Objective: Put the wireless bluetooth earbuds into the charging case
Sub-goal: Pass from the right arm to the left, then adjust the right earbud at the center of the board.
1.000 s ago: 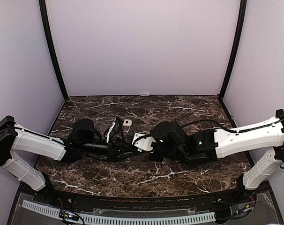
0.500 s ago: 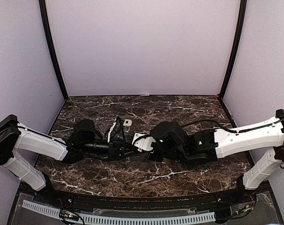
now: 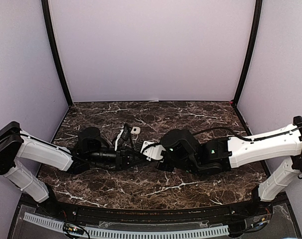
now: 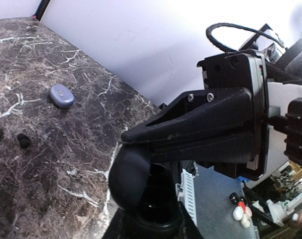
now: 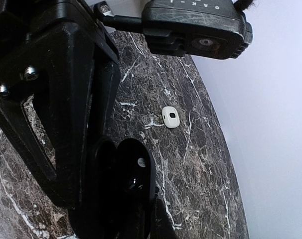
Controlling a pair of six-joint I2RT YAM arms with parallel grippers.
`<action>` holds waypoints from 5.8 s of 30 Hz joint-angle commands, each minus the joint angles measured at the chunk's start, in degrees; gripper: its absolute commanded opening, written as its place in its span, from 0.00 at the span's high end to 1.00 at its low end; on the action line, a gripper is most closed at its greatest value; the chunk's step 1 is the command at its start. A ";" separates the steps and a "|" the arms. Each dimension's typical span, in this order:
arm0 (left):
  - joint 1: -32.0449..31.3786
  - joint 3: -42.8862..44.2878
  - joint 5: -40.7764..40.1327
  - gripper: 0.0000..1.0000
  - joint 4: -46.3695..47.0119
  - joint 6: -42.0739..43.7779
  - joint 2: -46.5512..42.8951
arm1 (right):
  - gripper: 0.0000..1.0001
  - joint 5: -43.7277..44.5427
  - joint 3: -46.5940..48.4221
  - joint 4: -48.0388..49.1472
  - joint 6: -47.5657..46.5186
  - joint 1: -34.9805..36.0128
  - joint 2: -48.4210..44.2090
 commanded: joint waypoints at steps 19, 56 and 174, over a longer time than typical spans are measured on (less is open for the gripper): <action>6.19 -4.66 -1.73 0.88 -1.90 8.76 -9.10 | 0.41 -13.45 -10.88 3.91 12.13 -2.50 -15.37; 3.03 0.85 2.95 0.91 43.43 12.62 28.29 | 0.12 -29.96 -40.89 36.94 21.72 -56.54 -26.61; 2.28 9.60 1.37 0.93 23.37 26.13 26.95 | 0.01 -33.99 -48.23 81.87 24.91 -76.04 1.33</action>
